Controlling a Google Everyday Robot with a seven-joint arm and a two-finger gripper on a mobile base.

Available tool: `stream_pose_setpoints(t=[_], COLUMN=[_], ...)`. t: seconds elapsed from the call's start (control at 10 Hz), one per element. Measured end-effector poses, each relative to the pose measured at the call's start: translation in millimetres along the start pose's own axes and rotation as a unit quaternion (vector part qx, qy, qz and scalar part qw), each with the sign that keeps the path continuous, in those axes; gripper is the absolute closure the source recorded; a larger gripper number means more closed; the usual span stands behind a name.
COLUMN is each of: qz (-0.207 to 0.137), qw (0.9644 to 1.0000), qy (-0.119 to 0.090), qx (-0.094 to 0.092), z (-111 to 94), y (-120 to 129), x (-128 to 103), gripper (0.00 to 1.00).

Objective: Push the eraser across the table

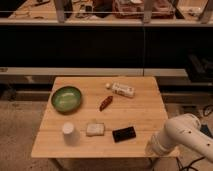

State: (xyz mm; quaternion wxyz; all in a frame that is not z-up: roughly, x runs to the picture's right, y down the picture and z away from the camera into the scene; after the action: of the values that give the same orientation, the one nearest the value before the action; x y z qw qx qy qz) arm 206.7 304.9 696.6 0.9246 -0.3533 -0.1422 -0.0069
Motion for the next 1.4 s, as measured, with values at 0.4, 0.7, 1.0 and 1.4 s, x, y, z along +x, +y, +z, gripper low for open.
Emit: stream_pose_setpoints(t=[0.4,0.7,1.0,1.4], qz=[-0.025,-0.034,-0.037,-0.036], qw=[0.999,0.9979,0.9975,0.9978], qy=[-0.027,-0.035,-0.033,-0.035], qx=[-0.024,-0.043,-0.05,-0.045], z=[20,34,38,39], y=[-16,-22,-22,-24], x=[-40,-57,-58,-58], gripper=[1.0,1.0,1.0,1.0])
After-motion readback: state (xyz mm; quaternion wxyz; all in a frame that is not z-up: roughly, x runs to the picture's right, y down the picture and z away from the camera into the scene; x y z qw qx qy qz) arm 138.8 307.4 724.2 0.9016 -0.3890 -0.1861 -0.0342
